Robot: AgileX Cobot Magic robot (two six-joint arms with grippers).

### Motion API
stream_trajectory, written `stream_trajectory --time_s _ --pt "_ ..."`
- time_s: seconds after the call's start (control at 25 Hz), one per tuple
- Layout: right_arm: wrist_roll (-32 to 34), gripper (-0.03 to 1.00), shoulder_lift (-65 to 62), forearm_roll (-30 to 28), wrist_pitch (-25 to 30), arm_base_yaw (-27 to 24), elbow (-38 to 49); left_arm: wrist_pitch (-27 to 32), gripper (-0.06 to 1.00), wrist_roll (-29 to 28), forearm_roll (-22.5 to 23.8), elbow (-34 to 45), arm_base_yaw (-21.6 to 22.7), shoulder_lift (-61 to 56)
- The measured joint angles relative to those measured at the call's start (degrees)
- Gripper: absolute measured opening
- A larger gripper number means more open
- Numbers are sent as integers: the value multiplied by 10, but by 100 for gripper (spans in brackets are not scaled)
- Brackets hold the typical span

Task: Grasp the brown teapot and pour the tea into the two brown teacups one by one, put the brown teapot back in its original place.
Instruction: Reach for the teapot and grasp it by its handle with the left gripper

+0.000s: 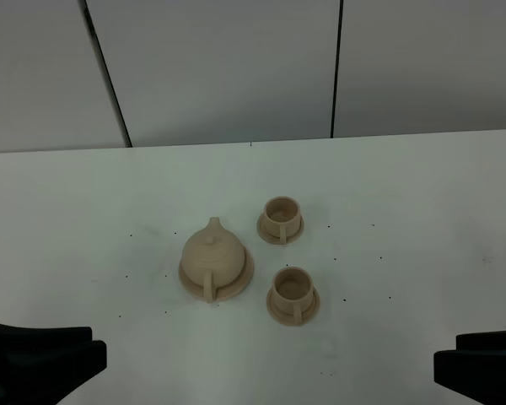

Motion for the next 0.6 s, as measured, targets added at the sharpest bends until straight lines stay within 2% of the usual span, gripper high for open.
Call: stream_trajectory --time_s 0.6 --pt "0 46 0 0 0 0 0 -3 28 0 0 0 0 0"
